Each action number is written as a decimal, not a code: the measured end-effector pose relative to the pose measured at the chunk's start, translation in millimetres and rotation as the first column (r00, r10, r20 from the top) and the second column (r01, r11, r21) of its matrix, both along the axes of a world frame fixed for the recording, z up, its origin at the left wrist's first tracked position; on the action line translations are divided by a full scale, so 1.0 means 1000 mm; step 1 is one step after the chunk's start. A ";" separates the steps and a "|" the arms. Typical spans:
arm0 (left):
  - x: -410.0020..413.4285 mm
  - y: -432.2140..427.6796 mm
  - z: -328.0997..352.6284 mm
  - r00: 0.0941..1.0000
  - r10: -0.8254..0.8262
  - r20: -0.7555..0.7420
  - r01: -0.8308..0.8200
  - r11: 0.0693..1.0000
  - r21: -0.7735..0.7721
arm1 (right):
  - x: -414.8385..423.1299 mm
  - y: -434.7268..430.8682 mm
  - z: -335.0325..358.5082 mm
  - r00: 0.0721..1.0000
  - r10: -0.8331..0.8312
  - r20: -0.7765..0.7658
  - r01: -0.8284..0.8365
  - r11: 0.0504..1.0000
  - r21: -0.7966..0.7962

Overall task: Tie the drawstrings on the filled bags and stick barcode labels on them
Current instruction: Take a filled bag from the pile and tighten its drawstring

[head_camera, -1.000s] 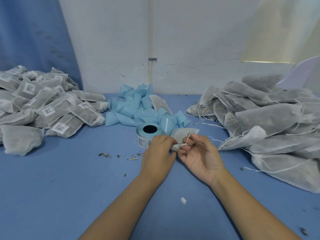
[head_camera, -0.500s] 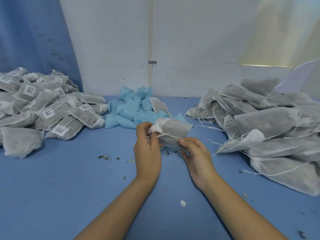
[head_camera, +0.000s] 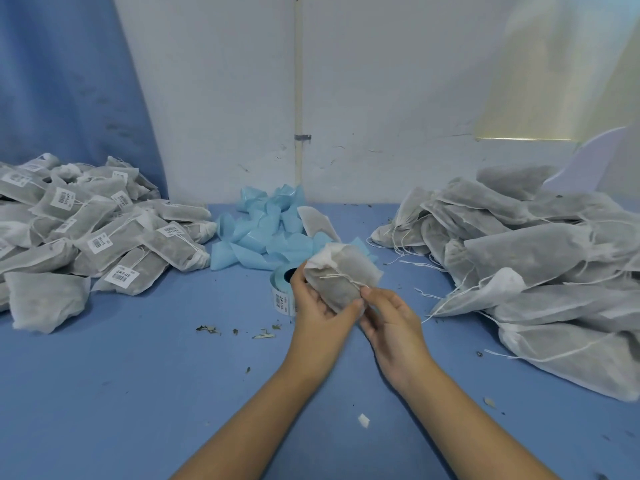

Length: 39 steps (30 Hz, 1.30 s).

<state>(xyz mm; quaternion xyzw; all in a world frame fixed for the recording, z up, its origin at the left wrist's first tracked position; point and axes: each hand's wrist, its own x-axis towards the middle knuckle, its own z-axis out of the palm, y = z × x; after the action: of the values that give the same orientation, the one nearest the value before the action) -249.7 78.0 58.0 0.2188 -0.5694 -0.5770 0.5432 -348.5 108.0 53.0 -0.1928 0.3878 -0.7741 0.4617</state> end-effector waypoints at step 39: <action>0.056 -0.030 -0.003 0.845 0.099 0.525 0.035 0.970 -0.239 | -0.005 0.003 -0.007 0.150 -0.008 -0.989 0.288 0.957 0.036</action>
<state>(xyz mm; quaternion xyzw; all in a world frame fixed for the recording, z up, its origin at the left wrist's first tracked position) -193.8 48.4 54.7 0.3127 -0.7593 -0.4112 0.3957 -353.8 111.0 46.1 -0.5553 0.6915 -0.4601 0.0410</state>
